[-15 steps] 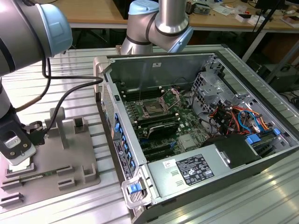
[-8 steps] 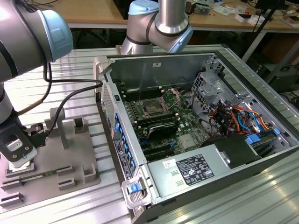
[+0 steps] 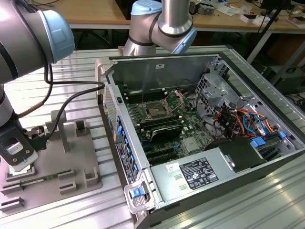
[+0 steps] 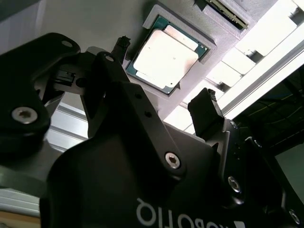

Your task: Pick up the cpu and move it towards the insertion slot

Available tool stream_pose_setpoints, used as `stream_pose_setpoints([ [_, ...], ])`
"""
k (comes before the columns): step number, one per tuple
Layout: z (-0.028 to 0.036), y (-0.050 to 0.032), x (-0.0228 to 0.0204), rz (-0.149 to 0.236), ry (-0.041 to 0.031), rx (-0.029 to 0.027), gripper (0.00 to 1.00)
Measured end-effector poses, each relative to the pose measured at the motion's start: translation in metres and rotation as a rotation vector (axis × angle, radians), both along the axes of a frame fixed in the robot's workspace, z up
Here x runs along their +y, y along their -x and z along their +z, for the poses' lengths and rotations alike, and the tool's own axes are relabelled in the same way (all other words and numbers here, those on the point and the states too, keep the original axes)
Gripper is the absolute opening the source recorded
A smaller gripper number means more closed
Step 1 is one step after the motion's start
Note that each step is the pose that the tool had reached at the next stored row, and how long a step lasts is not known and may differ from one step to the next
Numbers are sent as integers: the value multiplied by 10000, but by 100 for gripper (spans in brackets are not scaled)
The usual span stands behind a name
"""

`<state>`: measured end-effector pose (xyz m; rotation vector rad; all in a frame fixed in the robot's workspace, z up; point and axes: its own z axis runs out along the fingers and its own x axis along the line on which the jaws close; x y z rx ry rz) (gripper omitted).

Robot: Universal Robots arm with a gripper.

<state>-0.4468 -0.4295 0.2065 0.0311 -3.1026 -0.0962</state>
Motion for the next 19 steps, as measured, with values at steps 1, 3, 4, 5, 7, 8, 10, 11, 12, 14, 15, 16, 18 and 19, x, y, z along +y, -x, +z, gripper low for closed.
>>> stream_pose_setpoints([
  [1,-2,0,0,0,0,0,78],
  [3,-21,-1,1,-25,-1,22,78],
  [4,-31,0,0,-63,0,40,78],
  [5,-40,0,0,-88,0,52,78],
  [7,-71,0,0,-123,4,81,78],
  [8,-113,0,0,-124,6,99,78],
  [10,-149,0,-2,-114,6,105,78],
  [11,-161,0,-7,-106,7,108,78],
  [12,-168,0,-9,-105,7,108,78],
  [14,-178,0,-12,-106,6,107,78],
  [15,-180,0,-13,-107,6,108,78],
  [16,-180,0,-13,-107,7,110,78],
  [18,-183,0,-14,-106,6,108,78],
  [19,-183,0,-14,-106,6,109,78],
])
